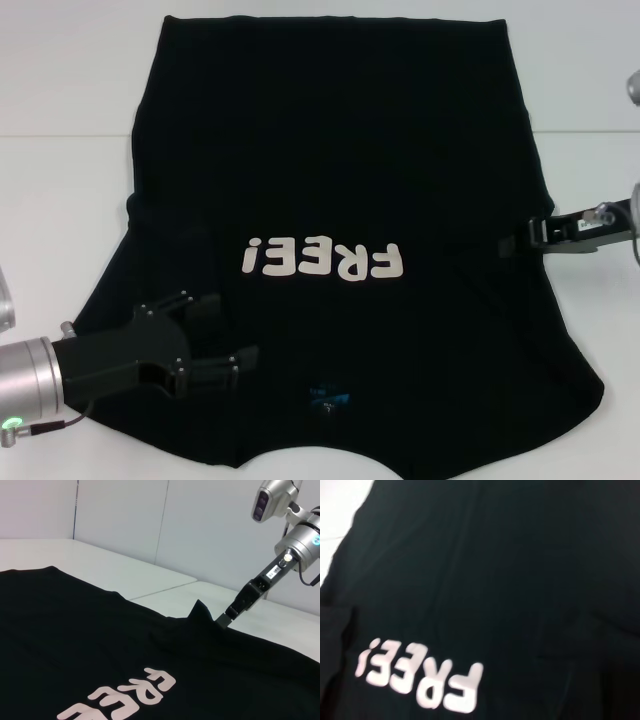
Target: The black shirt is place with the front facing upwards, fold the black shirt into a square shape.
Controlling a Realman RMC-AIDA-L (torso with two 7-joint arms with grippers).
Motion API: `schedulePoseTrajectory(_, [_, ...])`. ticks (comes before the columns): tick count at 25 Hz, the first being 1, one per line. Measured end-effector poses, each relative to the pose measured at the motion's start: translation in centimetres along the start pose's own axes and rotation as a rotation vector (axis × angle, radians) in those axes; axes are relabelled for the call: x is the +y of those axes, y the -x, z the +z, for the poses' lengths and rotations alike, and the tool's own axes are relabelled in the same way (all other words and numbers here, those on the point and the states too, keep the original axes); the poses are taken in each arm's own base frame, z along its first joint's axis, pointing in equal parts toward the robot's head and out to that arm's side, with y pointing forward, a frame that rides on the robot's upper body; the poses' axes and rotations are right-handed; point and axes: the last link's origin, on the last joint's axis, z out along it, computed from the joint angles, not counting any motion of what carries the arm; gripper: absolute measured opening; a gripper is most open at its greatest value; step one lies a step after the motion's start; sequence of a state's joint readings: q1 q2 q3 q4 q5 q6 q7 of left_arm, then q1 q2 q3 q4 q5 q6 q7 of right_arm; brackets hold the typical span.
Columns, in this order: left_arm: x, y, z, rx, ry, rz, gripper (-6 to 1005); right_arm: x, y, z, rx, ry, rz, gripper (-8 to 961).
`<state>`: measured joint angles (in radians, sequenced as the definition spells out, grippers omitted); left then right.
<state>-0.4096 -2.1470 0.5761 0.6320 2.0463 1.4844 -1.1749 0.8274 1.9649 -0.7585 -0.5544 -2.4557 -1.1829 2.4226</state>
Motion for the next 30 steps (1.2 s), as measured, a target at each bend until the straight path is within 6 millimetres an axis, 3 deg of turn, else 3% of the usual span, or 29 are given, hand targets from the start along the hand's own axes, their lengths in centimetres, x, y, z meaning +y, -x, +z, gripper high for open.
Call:
schedulePoseTrajectory(5, [0.0,0.0,0.0,0.001,0.0,-0.012,871,1.3,-0.2,0.8,0.016,0.037,-0.075,43])
schedulePoseTrajectory(16, [0.0,0.1,-0.1,0.007,-0.007,-0.02,862,2.7,-0.9,1.1,0.01,0.146,-0.181,163])
schedulePoseTrajectory(21, [0.0,0.0,-0.1,0.011,-0.008,-0.034,858,2.9,-1.7,0.3,-0.05,0.251,-0.232,379])
schedulePoseTrajectory(24, [-0.1,0.0,-0.2,0.015,-0.011,-0.056,855,1.9,-2.1,-0.6,-0.099,0.265,-0.223,621])
schedulePoseTrajectory(30, [-1.2,-1.4,-1.8,0.053,-0.009,-0.286,851,0.5,-5.2,-2.1,-0.181,0.338,-0.369,751])
